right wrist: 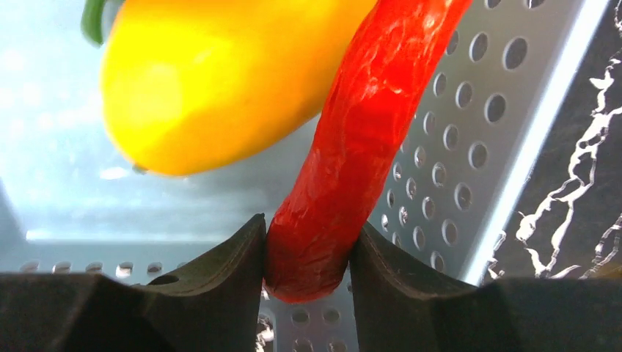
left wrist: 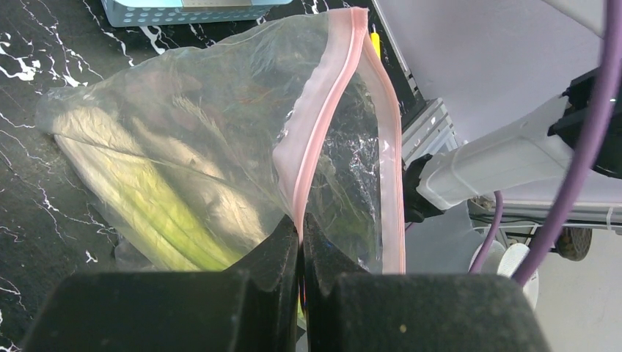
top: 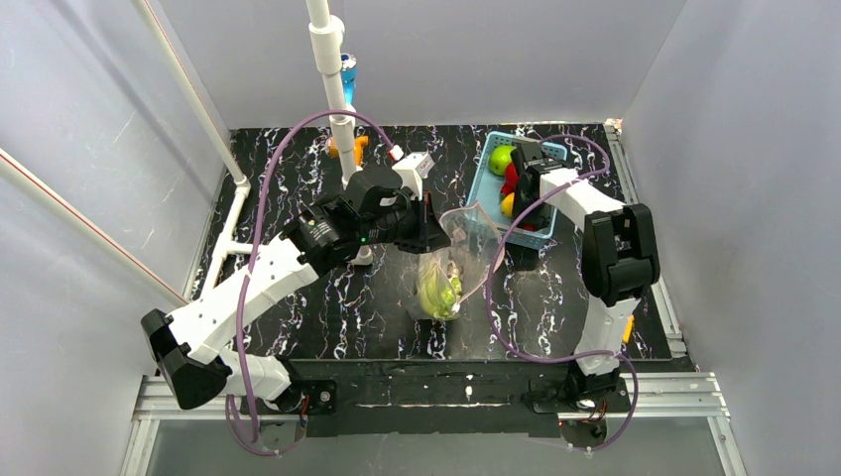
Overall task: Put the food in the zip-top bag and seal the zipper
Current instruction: Pick up the fake vegetable from the bin, then place the fake vegetable in the zipper food storage bag.
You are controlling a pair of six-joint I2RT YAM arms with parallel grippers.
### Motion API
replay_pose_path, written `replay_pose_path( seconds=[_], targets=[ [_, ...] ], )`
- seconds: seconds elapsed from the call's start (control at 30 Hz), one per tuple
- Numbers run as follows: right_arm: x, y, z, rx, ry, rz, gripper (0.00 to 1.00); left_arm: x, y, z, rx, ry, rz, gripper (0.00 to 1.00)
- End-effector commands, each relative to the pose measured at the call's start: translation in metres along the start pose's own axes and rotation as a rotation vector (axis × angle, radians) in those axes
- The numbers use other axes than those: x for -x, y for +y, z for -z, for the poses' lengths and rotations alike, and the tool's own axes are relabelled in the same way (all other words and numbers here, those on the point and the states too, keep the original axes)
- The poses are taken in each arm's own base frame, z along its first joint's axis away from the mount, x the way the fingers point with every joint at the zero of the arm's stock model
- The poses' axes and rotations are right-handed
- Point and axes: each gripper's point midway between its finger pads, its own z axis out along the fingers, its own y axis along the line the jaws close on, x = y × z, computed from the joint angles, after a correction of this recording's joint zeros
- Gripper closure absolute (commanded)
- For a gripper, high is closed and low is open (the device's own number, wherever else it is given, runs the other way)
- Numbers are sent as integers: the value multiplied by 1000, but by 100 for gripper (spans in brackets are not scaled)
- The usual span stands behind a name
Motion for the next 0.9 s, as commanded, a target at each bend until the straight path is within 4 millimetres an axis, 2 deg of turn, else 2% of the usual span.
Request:
replay_pose_path(
  seconds=[0.0, 0.07, 0.17, 0.23, 0.3, 0.4, 0.47, 0.63, 0.8, 0.87],
  targets=[
    [34, 17, 83, 208, -137, 77, 84, 11, -6, 10, -16, -41, -15, 100],
    [27, 30, 108, 333, -135, 108, 84, 9, -2, 8, 1, -35, -22, 100],
    [7, 49, 163, 550, -117, 140, 84, 9, 5, 5, 33, -33, -32, 100],
    [-5, 57, 192, 663, -103, 148, 85, 9, 8, 1, 46, -31, -33, 100],
    [-27, 66, 243, 844, -79, 152, 85, 13, 10, -4, 60, -37, -39, 100],
    [-55, 69, 294, 1030, -30, 169, 84, 18, 15, -11, 90, -35, -45, 100],
    [-75, 61, 323, 1096, -4, 192, 82, 23, 20, -12, 129, -42, -51, 100],
    [-114, 53, 377, 1269, 17, 205, 81, 24, 27, -15, 156, -46, -59, 100],
    [-144, 44, 407, 1360, 64, 220, 81, 25, 26, -16, 151, -48, -73, 100],
    [-151, 44, 409, 1366, 102, 213, 81, 25, 24, -16, 136, -49, -79, 100]
  ],
)
